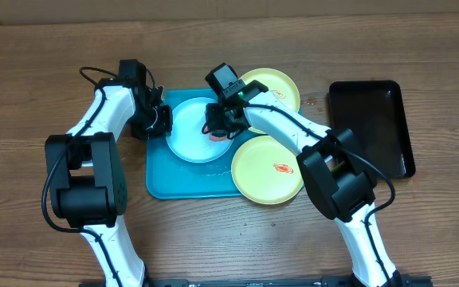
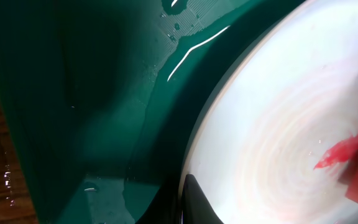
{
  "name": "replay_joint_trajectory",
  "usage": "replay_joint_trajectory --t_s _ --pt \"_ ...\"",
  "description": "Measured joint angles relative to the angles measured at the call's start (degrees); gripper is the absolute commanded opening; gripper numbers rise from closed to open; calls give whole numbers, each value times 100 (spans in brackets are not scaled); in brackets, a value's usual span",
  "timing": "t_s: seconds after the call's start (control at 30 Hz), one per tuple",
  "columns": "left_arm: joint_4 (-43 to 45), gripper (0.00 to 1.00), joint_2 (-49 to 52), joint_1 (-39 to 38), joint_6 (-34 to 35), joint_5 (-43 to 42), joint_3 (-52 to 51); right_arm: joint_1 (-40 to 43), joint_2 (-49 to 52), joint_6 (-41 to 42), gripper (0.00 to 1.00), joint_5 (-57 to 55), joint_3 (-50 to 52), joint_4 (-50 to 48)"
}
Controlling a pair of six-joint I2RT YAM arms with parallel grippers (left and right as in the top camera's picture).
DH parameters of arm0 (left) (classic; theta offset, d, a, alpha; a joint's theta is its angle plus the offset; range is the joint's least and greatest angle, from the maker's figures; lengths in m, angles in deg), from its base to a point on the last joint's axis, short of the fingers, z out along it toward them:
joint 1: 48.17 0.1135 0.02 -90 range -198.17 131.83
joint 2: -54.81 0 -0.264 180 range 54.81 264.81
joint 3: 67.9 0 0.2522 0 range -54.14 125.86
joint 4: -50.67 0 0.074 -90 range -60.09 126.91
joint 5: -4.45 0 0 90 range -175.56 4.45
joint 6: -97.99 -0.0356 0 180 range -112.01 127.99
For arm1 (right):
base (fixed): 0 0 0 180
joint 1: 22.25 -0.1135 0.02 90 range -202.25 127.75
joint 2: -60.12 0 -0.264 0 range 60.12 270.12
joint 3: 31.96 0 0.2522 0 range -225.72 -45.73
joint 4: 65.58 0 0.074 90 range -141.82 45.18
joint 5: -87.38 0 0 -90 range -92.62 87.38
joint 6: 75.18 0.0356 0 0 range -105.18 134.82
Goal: Clean dirty plates on tray and stack at the side
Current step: 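Carry the sponge with the right gripper over the white plate, then scrub the white plate with the sponge while the left gripper holds it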
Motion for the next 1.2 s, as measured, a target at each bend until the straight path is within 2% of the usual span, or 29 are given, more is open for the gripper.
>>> replay_joint_trajectory --t_s 0.43,0.6,0.8,0.97,1.2 --pt "-59 4 0 4 0 9 0 -291 214 188 4 935 -33 -575" --pt "-61 4 0 4 0 9 0 -295 223 188 4 894 -33 -590" --pt "-57 4 4 0 2 -24 0 -240 223 13 4 234 -76 -715" --pt "-59 4 4 0 2 -28 0 -105 223 -498 4 -726 -151 -708" --pt "-61 4 4 0 2 -31 0 -179 225 -1086 4 -1703 -413 68"
